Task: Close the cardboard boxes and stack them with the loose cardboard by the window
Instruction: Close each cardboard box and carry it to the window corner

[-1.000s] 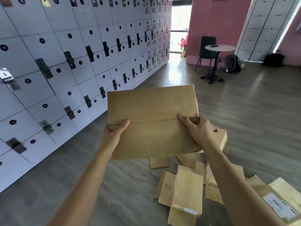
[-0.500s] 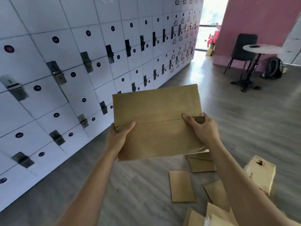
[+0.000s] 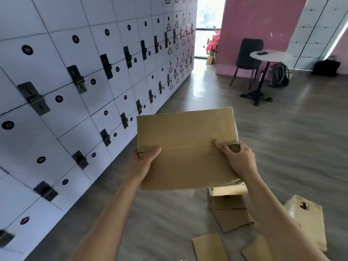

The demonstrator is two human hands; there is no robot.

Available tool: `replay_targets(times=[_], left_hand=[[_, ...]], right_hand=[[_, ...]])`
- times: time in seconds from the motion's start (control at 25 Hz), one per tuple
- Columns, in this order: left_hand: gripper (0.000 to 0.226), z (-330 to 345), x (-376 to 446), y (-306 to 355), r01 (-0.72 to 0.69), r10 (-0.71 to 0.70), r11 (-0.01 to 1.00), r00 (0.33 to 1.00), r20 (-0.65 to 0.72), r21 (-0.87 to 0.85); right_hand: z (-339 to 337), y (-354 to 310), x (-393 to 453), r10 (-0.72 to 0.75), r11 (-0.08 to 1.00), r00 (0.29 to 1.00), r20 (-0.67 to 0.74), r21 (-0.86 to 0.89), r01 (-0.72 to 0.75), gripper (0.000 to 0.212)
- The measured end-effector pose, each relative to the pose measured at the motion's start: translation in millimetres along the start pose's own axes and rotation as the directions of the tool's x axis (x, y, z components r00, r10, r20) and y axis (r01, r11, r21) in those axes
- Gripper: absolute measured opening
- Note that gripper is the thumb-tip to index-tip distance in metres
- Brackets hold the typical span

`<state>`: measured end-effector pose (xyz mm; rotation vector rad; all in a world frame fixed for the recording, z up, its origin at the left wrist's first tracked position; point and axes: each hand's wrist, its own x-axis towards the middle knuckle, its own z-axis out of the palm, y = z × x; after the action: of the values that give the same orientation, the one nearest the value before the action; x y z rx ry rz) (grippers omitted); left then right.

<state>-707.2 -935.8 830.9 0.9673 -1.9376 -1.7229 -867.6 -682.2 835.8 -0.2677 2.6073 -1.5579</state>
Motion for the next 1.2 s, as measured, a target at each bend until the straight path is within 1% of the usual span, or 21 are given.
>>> replay_targets(times=[0.08,0.2,0.28,0.32,0.4,0.52,0.6,0.68,0.76,0.84,0.92,1.0,1.12,1.2], left_hand=[[0.054,6.7,65.6,16.0,-0.006,0.006,1.000,1.000,0.000,0.008],[0.058,1.6,159.0,41.4,-0.017,0.017,1.000,0.999,-0.036,0.014],[0.065,-10.5,221.7,51.7,0.003,-0.003,1.000,0.996,-0.084,0.006],[0.067,-14.0,239.1,53.6,0.003,-0.003,1.000,0.995,-0.098,0.005],[0.073,-21.4,301.0,57.0,0.003,-0.004,1.000,0.994,-0.105,-0.006],[0.083,-22.9,404.3,62.3,0.001,-0.001,1.000,0.996,-0.088,-0.007],[0.087,-19.6,473.6,65.6,0.001,-0.002,1.000,0.999,-0.039,-0.027],[0.090,-8.8,532.3,72.2,0.021,-0.020,0.999,0.999,0.027,-0.036],[0.081,14.8,598.3,88.5,0.026,-0.022,0.999,0.993,0.116,-0.033],[0.074,47.5,660.8,109.1,-0.003,0.009,1.000,0.983,0.185,-0.031],[0.076,86.6,716.2,125.9,-0.063,0.069,0.997,0.967,0.245,-0.034],[0.077,124.9,764.7,136.8,-0.118,0.119,0.993,0.949,0.291,-0.020],[0.063,181.2,845.2,151.9,-0.074,0.090,0.995,0.938,0.335,-0.059],[0.069,208.2,896.2,170.3,-0.045,0.058,0.998,0.945,0.322,-0.048]], right_hand=[[25.7,-13.7,65.2,0.000,1.000,1.000,0.001,0.007,0.000,0.059],[70.9,-48.7,153.4,-0.020,1.000,1.000,0.014,0.013,0.020,0.054],[107.4,-73.6,211.0,-0.036,0.999,0.999,0.029,0.022,0.036,0.056],[117.9,-80.6,224.4,-0.045,0.999,0.998,0.036,0.027,0.044,0.058],[155.5,-92.3,274.4,-0.044,0.998,0.997,0.064,0.038,0.041,0.058],[210.7,-107.5,348.5,-0.015,0.999,0.999,0.048,0.033,0.013,0.058],[235.3,-118.5,394.3,0.017,1.000,1.000,0.017,0.015,-0.017,0.059],[245.8,-128.4,432.9,0.047,0.999,0.999,-0.007,0.000,-0.047,0.060],[251.3,-136.0,481.5,0.086,0.996,0.995,-0.059,-0.014,-0.087,0.063],[251.3,-137.3,532.5,0.129,0.991,0.983,-0.134,-0.019,-0.133,0.065],[247.5,-129.4,583.6,0.165,0.986,0.966,-0.200,-0.002,-0.169,0.066],[242.6,-123.6,632.0,0.183,0.983,0.951,-0.248,0.020,-0.183,0.063],[246.6,-113.9,725.7,0.180,0.984,0.944,-0.275,0.043,-0.175,0.054],[253.4,-117.3,791.4,0.178,0.984,0.950,-0.257,0.042,-0.173,0.053]])
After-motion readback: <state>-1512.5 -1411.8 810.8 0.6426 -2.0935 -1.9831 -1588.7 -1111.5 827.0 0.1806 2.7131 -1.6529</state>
